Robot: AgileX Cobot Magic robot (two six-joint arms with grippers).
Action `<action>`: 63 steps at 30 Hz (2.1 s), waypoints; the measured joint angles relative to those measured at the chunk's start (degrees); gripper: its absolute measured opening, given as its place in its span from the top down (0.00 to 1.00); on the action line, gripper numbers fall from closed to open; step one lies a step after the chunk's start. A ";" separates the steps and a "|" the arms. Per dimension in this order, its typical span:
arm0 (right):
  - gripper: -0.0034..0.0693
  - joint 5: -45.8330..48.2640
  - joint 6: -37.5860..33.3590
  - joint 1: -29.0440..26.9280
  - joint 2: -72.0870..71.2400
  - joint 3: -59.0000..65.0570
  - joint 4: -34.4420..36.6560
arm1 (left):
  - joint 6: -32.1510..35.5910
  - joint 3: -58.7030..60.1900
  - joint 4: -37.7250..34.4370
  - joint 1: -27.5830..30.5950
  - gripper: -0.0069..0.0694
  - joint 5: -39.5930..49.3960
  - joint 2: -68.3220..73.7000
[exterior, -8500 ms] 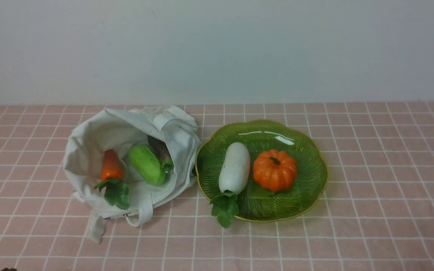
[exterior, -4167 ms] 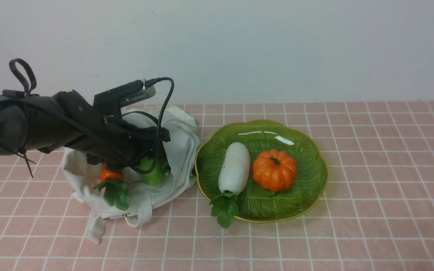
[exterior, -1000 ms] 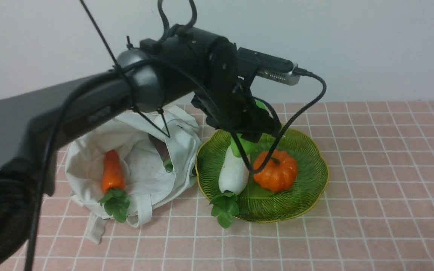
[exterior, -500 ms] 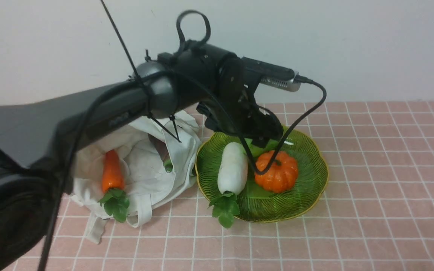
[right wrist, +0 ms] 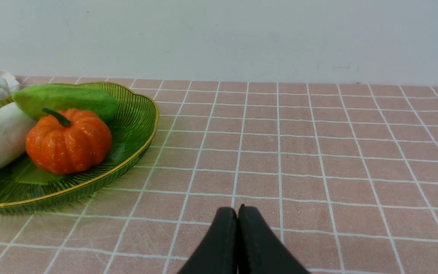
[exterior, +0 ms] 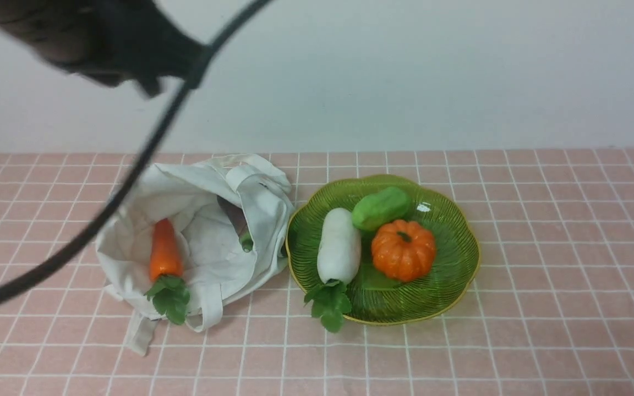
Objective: Take vegetables from bag on pink coffee tablecloth place on plate.
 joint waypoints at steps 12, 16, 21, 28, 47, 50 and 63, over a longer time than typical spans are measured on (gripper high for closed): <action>0.97 0.00 0.00 0.00 0.00 0.00 0.00 | -20.95 54.40 -1.55 0.00 0.92 -30.56 -49.10; 0.97 0.00 0.00 0.00 0.00 0.00 0.00 | -24.27 61.40 5.23 0.00 0.92 -33.48 -59.80; 0.97 0.21 -0.07 -0.03 0.00 0.00 0.23 | -24.74 66.24 9.50 0.00 0.92 -34.04 -69.60; 0.97 0.27 -0.07 -0.03 -0.04 0.00 0.23 | -24.74 67.85 10.73 0.00 0.92 -33.04 -66.11; 0.97 0.27 -0.07 -0.03 -0.04 0.00 0.23 | 6.18 81.54 -16.01 15.78 0.91 -47.26 -65.46; 0.97 0.27 -0.07 -0.03 -0.04 0.00 0.23 | 16.06 84.51 -22.83 25.45 0.91 -51.86 -65.53; 0.97 0.27 -0.01 -0.03 -0.04 0.00 0.23 | 15.83 87.81 -19.03 34.72 0.91 -49.72 -69.58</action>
